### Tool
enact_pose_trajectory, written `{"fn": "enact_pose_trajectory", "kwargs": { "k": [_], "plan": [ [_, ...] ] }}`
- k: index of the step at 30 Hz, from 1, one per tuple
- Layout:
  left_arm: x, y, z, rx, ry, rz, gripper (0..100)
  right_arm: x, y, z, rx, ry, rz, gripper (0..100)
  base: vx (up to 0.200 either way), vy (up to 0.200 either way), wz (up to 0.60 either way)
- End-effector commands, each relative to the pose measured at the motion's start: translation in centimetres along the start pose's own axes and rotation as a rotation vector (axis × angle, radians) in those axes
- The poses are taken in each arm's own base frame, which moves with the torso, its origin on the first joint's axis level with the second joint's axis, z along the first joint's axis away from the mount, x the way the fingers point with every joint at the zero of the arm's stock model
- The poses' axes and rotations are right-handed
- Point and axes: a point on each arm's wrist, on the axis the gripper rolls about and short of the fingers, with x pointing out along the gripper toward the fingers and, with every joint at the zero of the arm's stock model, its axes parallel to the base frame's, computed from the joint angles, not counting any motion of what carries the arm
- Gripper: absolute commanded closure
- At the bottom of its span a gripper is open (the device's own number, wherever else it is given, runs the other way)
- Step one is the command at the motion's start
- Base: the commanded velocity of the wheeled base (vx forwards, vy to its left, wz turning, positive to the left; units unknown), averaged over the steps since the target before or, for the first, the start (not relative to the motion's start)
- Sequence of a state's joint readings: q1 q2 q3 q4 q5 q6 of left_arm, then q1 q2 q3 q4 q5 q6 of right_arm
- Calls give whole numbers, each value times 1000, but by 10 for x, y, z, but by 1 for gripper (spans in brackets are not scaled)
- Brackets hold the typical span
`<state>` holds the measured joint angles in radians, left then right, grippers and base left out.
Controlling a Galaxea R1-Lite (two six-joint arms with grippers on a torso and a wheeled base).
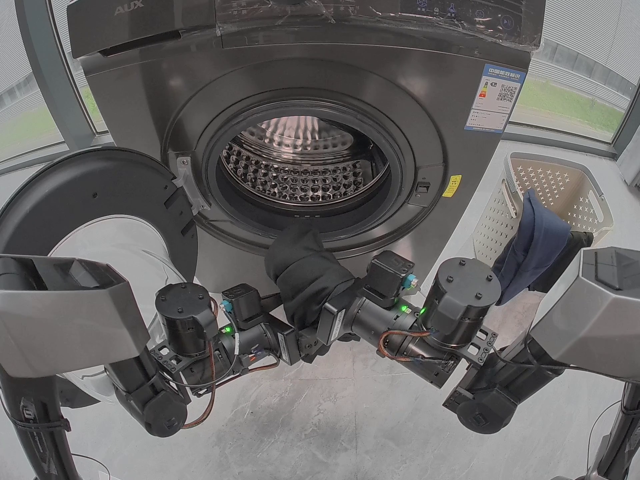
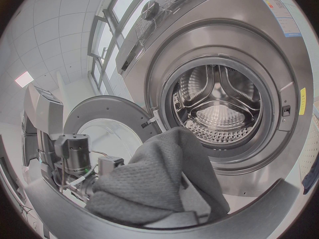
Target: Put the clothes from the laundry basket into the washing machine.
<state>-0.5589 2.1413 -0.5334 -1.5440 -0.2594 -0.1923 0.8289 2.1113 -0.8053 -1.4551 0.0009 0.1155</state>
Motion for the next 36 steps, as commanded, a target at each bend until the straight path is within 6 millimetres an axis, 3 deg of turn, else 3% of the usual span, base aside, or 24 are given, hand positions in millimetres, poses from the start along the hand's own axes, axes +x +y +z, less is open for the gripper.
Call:
{"fn": "enact_pose_trajectory", "kwargs": {
  "k": [1, 11, 12, 17, 23, 29, 36],
  "plan": [
    [11, 10, -12, -6, 18, 18, 0, -1, 4, 1, 3, -1, 12, 100, 0, 0, 0],
    [30, 17, -16, 1, -14, 40, 0, -3, 9, 2, 8, -4, 11, 100, 0, 0, 0],
    [31, 18, -15, 2, -19, 47, 100, -4, 9, 2, 9, -3, 11, 100, 0, 0, 0],
    [41, 23, -10, 4, -65, 71, 100, -6, 6, 1, 14, 2, 3, 100, 0, 0, 0],
    [39, 27, -4, 5, -82, 86, 100, -13, -3, 9, 16, -7, -25, 100, 0, 0, 0],
    [25, 24, 15, 5, -118, 93, 100, -23, -45, 7, 10, 18, -147, 100, 0, 0, 0],
    [5, 12, 34, -32, -148, 82, 100, -21, -47, -17, 19, 82, -151, 100, 0, 0, 0]
  ]
}}
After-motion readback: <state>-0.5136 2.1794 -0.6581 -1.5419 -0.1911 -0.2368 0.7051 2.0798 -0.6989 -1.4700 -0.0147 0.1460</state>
